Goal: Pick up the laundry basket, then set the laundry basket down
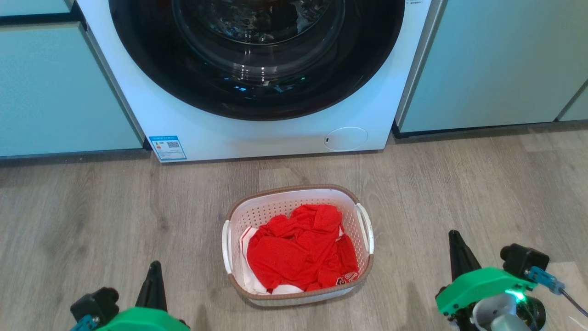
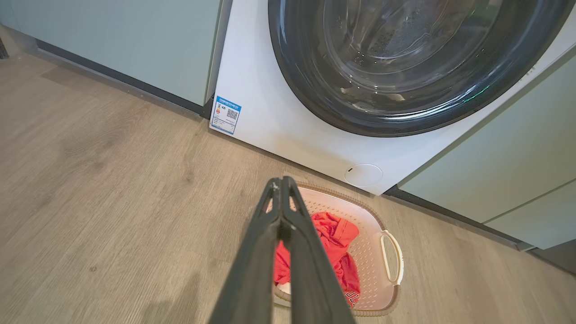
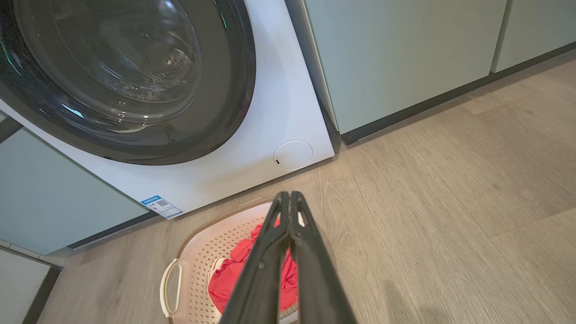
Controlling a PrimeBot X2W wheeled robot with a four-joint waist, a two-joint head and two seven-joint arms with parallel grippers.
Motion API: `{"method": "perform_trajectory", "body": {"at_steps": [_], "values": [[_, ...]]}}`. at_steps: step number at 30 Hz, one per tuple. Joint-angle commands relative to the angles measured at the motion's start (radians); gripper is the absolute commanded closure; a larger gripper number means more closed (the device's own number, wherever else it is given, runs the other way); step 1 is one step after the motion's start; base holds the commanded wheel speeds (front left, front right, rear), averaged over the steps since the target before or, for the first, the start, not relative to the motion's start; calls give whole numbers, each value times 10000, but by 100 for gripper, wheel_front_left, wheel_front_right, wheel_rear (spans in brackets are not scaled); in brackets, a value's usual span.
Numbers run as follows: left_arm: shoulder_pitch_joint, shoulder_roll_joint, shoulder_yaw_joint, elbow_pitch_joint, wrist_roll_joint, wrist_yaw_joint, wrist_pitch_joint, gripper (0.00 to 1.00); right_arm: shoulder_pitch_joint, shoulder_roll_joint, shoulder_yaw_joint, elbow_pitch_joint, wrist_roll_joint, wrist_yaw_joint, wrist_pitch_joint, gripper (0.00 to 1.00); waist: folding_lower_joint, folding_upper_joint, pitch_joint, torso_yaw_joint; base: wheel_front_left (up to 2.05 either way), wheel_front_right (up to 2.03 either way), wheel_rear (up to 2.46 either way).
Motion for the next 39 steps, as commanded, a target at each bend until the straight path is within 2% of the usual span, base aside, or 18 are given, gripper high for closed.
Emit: {"method": "perform_trajectory", "body": {"at_steps": [1, 39], "values": [[-482, 159, 215, -237, -331, -88, 56, 100, -467, -172, -64, -351, 342, -4, 70, 100, 0, 0, -3, 0, 0, 0, 0], [-1349, 278, 774, -51, -4897, -716, 1136, 100, -644, -250, -709, -630, 4808, -8, 1140, 100, 0, 0, -65, 1, 0, 0, 0]]}}
